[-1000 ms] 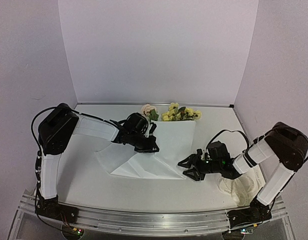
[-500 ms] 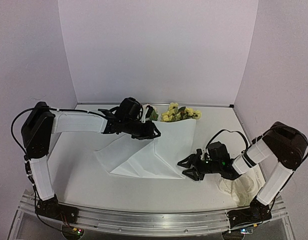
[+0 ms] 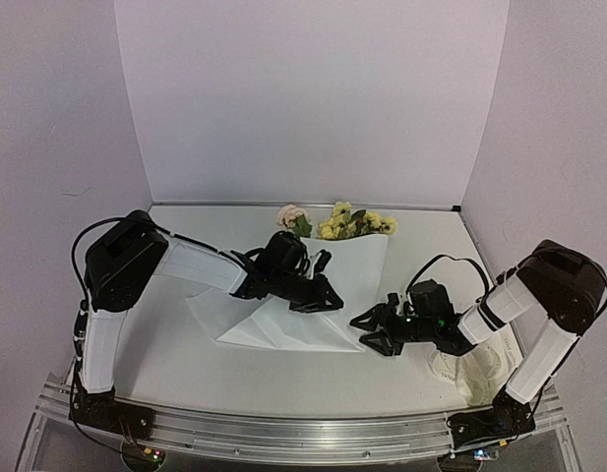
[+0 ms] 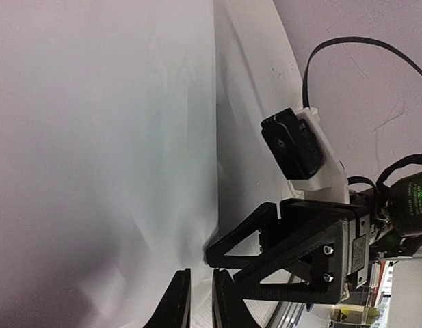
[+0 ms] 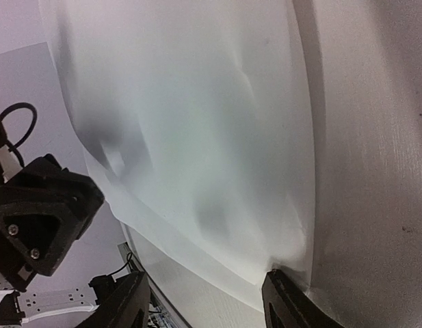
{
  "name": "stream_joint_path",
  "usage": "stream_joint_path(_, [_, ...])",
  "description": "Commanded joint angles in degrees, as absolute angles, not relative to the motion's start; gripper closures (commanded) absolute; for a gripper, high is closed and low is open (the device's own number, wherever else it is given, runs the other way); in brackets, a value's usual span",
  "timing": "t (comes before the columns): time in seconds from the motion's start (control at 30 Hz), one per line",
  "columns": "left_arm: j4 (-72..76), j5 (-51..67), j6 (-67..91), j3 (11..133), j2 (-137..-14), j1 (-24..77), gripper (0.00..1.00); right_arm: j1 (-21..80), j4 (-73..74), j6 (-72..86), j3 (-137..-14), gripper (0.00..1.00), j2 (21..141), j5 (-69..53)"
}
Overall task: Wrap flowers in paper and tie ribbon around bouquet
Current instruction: Press the fold line of the 2/3-folded wrapping paper.
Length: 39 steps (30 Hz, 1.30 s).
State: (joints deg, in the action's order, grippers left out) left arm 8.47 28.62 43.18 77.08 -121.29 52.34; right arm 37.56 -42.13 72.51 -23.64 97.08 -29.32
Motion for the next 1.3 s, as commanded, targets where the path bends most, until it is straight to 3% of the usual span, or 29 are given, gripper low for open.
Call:
stream_joint_path(0.0, [15.4, 31.3, 47.1, 77.4, -123.3, 52.3, 0.87, 38.9, -36.1, 73.2, -21.4, 0.41, 97.9, -26.6])
stream_joint_path(0.33, [6.8, 25.3, 47.9, 71.8, -124.3, 52.1, 0.90, 41.9, -37.2, 75.5, -20.4, 0.41, 96.4, -24.3])
stream_joint_path(0.57, [-1.7, 22.1, 46.1, 74.2, -126.6, 52.0, 0.91, 41.9, -37.2, 76.2, -22.9, 0.41, 96.9, -24.6])
stream_joint_path(1.27, [-4.9, 22.6, 43.3, 75.3, -127.1, 51.9, 0.92, 35.7, -33.6, 75.3, -34.8, 0.38, 102.1, -28.0])
